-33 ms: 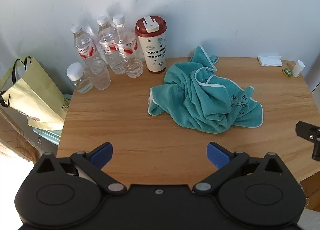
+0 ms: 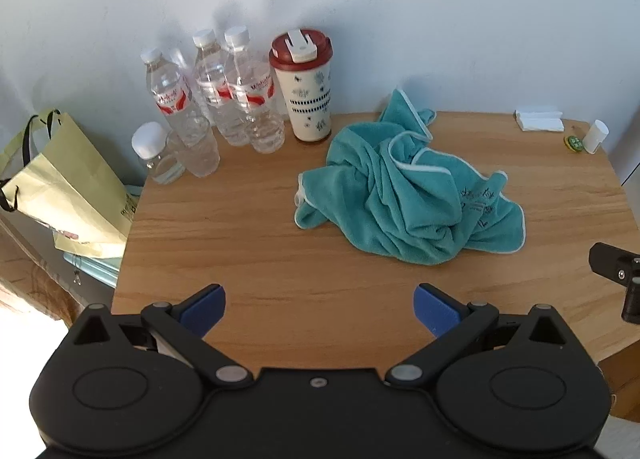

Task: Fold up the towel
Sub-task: 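Move both grippers open toward the crumpled teal towel, then grasp a towel edge with the right gripper while the left gripper grasps another edge, then lift the towel with both grippers and shake it out in the air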

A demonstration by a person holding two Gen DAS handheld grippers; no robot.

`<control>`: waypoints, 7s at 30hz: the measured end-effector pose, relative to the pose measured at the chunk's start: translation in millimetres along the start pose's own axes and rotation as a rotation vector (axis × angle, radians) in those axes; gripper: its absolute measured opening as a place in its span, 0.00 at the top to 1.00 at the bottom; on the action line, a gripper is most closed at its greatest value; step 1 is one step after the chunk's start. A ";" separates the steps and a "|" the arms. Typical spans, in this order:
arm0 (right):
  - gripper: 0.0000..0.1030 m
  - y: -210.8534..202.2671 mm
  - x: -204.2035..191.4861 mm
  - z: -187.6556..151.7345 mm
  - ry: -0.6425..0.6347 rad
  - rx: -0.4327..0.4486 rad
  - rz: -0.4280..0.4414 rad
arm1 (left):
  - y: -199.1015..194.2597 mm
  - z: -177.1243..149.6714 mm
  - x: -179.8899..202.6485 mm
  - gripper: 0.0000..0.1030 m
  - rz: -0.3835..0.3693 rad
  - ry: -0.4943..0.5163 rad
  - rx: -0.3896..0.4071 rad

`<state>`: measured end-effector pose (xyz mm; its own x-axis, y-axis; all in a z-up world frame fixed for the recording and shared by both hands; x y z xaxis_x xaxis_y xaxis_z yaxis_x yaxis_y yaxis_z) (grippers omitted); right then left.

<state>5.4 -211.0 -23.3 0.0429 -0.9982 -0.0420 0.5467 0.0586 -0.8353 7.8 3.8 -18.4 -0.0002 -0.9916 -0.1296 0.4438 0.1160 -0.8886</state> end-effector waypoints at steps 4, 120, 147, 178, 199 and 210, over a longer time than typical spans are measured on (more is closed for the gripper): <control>0.00 2.9 -0.6 -2.2 -0.023 -0.014 -0.018 | 0.6 -4.7 -2.7 0.00 -0.004 -0.002 0.009; 0.84 234.1 58.8 -0.5 -0.087 -0.246 -0.028 | 184.5 111.5 52.6 0.00 -0.289 0.092 0.076; 0.55 195.7 114.9 -36.5 0.085 -0.253 0.081 | 280.9 158.7 189.5 0.19 -0.284 0.506 -0.109; 0.95 117.2 113.8 2.6 0.164 -0.031 0.175 | 181.7 171.9 143.3 0.91 -0.438 0.396 0.119; 0.96 -137.3 117.7 104.7 -0.041 0.683 -0.142 | -12.4 237.0 118.6 0.92 -0.835 0.188 0.581; 0.95 -19.7 -30.8 65.1 -0.325 0.303 0.494 | 73.7 168.9 36.3 0.91 -0.633 0.199 0.432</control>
<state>47.7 -180.5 30.1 0.5729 -0.8012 -0.1730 0.6072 0.5566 -0.5670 191.9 -33.5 -14.3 -0.5111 -0.8281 0.2303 0.6146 -0.5395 -0.5755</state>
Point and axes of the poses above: each gripper's, at about its wrist camera, not at the fingertips, and y roughly the way its jaws point, x to its right, z to its top, the point moved 2 cm from there along y, roughly the way its jaws point, and after that the axes turned 3 degrees about -x, right-handed, at the moved point
